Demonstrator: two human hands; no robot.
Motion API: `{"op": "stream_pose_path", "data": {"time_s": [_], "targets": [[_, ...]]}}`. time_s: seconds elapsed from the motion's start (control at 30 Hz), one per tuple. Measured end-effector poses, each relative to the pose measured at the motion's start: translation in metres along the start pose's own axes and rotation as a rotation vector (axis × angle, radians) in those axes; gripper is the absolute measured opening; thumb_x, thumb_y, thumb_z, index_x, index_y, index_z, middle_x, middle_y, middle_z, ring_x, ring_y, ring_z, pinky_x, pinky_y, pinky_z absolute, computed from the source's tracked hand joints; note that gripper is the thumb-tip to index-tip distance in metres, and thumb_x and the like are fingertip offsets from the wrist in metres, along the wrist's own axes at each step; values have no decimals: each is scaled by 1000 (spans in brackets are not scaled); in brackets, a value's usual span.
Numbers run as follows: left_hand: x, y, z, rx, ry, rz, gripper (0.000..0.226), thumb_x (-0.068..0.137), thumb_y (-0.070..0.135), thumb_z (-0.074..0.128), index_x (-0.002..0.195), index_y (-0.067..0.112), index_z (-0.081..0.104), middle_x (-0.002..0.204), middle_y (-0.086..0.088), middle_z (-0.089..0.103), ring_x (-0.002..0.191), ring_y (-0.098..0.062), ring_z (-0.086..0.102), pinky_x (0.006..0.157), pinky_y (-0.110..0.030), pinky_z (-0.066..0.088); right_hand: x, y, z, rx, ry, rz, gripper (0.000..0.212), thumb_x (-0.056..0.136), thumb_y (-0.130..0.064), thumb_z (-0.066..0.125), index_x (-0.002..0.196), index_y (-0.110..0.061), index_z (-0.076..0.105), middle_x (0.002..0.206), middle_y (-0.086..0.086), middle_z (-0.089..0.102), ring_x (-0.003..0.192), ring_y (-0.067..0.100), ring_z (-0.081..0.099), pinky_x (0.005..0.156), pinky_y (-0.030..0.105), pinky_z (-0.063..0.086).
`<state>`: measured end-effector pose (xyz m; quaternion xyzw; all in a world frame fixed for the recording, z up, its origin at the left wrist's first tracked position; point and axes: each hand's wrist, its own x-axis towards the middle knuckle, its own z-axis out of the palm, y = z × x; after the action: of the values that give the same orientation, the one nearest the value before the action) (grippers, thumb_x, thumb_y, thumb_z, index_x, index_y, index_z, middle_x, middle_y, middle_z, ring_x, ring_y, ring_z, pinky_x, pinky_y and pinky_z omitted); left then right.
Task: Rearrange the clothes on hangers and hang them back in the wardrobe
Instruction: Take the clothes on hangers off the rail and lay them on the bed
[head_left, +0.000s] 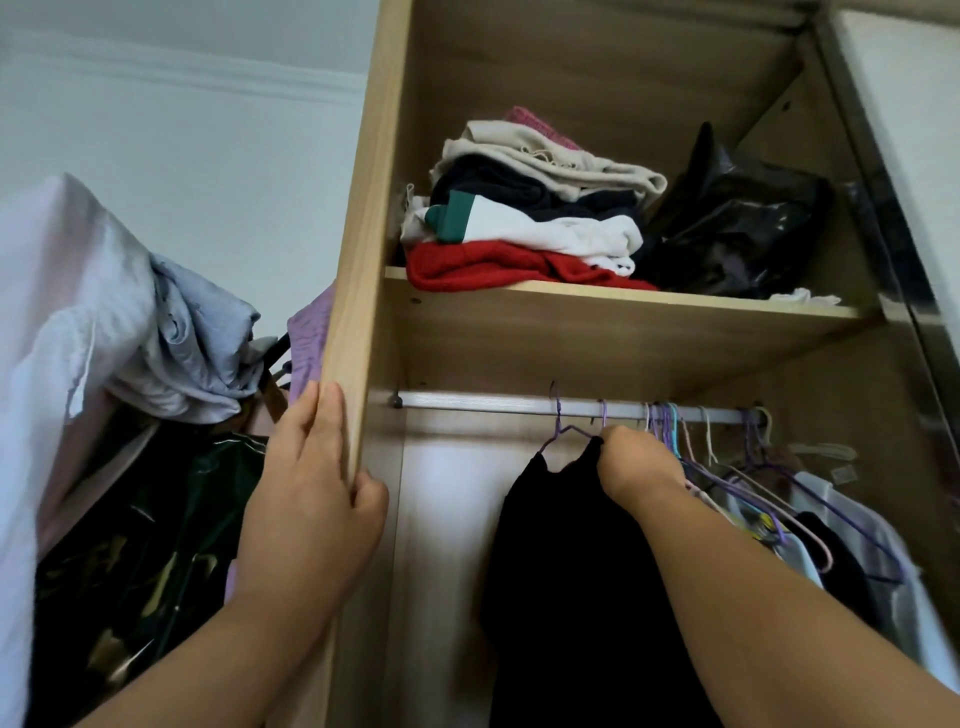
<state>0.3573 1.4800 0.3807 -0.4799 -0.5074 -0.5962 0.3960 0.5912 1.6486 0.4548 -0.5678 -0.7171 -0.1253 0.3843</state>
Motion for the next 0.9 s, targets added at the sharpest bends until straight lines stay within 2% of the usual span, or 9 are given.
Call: {"op": "stream_pose_path", "data": {"time_s": [0.1, 0.23, 0.37, 0.43, 0.53, 0.63, 0.73, 0.83, 0.9], "targets": [[-2, -2, 1, -7, -2, 8, 73, 73, 17, 53, 143, 5, 35, 147, -14, 36, 133, -21, 33, 101, -24, 25, 2, -2, 0, -22, -3, 9, 28, 90, -7, 41, 113, -9, 56, 113, 17, 61, 103, 33, 59, 82, 39, 47], [-1, -2, 1, -27, 0, 1, 76, 76, 6, 63, 145, 8, 32, 150, -11, 32, 136, -20, 31, 100, -20, 22, 5, -16, -4, -1, 30, 1, 28, 92, -6, 40, 115, -8, 55, 113, 18, 61, 104, 35, 58, 79, 38, 45], [1, 0, -1, -20, -10, 16, 74, 78, 6, 61, 146, 8, 30, 151, -11, 30, 136, -21, 31, 98, -19, 22, -4, -13, -1, 57, 48, -16, 29, 92, -7, 39, 116, -8, 56, 112, 19, 62, 102, 35, 59, 82, 40, 47], [2, 0, -2, -2, -11, 29, 73, 76, 5, 62, 144, 6, 34, 150, -15, 31, 135, -27, 35, 98, -24, 31, -15, -4, 0, 85, 69, -34, 27, 93, -10, 41, 114, -9, 58, 108, 20, 64, 100, 36, 60, 79, 38, 46], [3, 0, -5, 120, -51, 86, 75, 71, 10, 65, 141, 8, 39, 148, -24, 30, 130, -40, 40, 92, -43, 46, -43, 16, -1, 129, 118, -67, 25, 95, -16, 40, 111, -12, 59, 104, 18, 66, 96, 36, 60, 73, 36, 43], [-2, 12, -2, 217, -77, 326, 71, 66, 22, 57, 135, 8, 48, 146, -25, 35, 134, -44, 33, 101, -55, 38, -77, 43, -2, 88, 239, -83, 26, 96, -20, 41, 113, -18, 60, 108, 16, 67, 99, 36, 60, 74, 37, 45], [-23, 40, 15, 114, -253, 390, 68, 67, 27, 57, 134, 15, 50, 145, -15, 41, 138, -35, 32, 102, -53, 36, -118, 73, -14, 40, 253, -97, 29, 97, -24, 42, 121, -23, 58, 115, 11, 66, 105, 33, 60, 83, 39, 49], [-55, 63, 47, -47, -552, 280, 70, 80, 30, 56, 146, 24, 32, 154, -4, 28, 144, -23, 19, 114, -42, 27, -166, 98, -38, 11, 198, -82, 31, 98, -24, 43, 126, -23, 57, 123, 8, 64, 113, 31, 58, 88, 35, 46], [-73, 66, 70, -120, -658, 204, 72, 83, 30, 56, 148, 24, 26, 155, -2, 25, 143, -20, 22, 114, -38, 27, -194, 107, -51, 18, 189, -104, 32, 98, -25, 45, 127, -24, 57, 125, 2, 63, 116, 26, 57, 85, 27, 41]]}}
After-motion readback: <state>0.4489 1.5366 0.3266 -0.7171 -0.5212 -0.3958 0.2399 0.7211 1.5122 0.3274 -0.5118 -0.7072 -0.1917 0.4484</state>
